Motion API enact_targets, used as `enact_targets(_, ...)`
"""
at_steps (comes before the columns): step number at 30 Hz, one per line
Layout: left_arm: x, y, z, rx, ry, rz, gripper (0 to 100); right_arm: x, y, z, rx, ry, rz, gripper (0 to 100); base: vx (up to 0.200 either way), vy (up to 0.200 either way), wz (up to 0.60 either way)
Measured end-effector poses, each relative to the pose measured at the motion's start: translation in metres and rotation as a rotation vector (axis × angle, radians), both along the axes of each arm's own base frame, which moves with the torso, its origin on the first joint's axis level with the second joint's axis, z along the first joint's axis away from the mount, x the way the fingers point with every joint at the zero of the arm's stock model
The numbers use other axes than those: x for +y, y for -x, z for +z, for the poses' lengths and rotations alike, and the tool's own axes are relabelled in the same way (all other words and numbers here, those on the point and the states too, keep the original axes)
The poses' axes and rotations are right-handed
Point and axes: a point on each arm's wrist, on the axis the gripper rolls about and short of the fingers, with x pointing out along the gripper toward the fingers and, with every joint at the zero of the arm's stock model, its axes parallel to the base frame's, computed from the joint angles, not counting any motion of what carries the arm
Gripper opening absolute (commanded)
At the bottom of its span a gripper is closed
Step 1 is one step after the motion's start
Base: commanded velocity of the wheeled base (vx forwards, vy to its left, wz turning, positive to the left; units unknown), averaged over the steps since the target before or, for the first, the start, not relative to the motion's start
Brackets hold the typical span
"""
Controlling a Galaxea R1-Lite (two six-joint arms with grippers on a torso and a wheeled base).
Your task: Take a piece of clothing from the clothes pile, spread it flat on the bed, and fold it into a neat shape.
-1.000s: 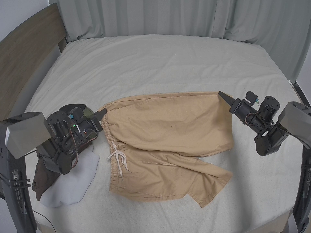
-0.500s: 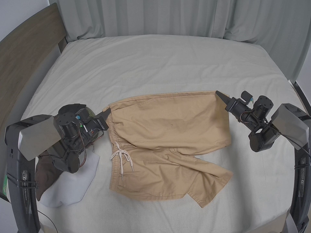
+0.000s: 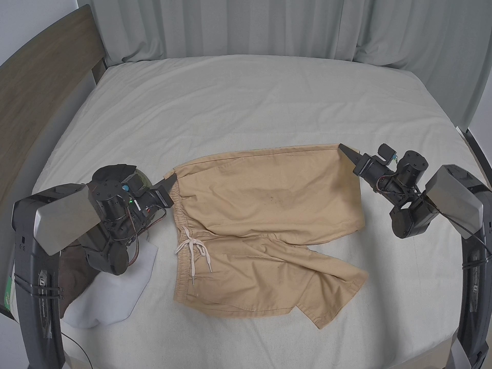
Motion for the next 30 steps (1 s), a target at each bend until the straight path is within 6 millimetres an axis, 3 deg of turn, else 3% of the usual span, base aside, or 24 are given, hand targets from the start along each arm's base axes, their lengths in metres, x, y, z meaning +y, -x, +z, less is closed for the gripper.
enact_targets(9,0.0,-0.004,0.0,-0.011,0.002,0.0,0,-0.005,-0.005,-0.004,-0.001,0.0,-0.011,0,0.0,0.0,0.0)
enact_targets(10,0.0,-0.005,0.0,-0.013,0.002,0.001,0,-0.005,-0.005,-0.005,-0.001,0.0,-0.012,100,0.0,0.0,0.0)
enact_targets(11,0.0,-0.005,-0.001,-0.012,0.002,0.001,0,-0.005,-0.005,-0.005,-0.003,0.0,-0.012,100,0.0,0.0,0.0)
enact_targets(12,0.0,-0.005,-0.002,-0.011,0.002,0.001,100,-0.006,-0.006,-0.005,-0.005,0.0,-0.014,100,0.0,0.0,0.0)
enact_targets(21,-0.005,-0.006,-0.004,0.015,0.052,-0.013,100,-0.016,-0.009,-0.007,-0.014,0.0,-0.035,100,0.0,0.0,0.0)
enact_targets(30,-0.004,-0.001,-0.009,0.041,0.05,0.01,100,-0.017,0.012,-0.014,0.032,0.007,-0.036,100,0.0,0.0,0.0)
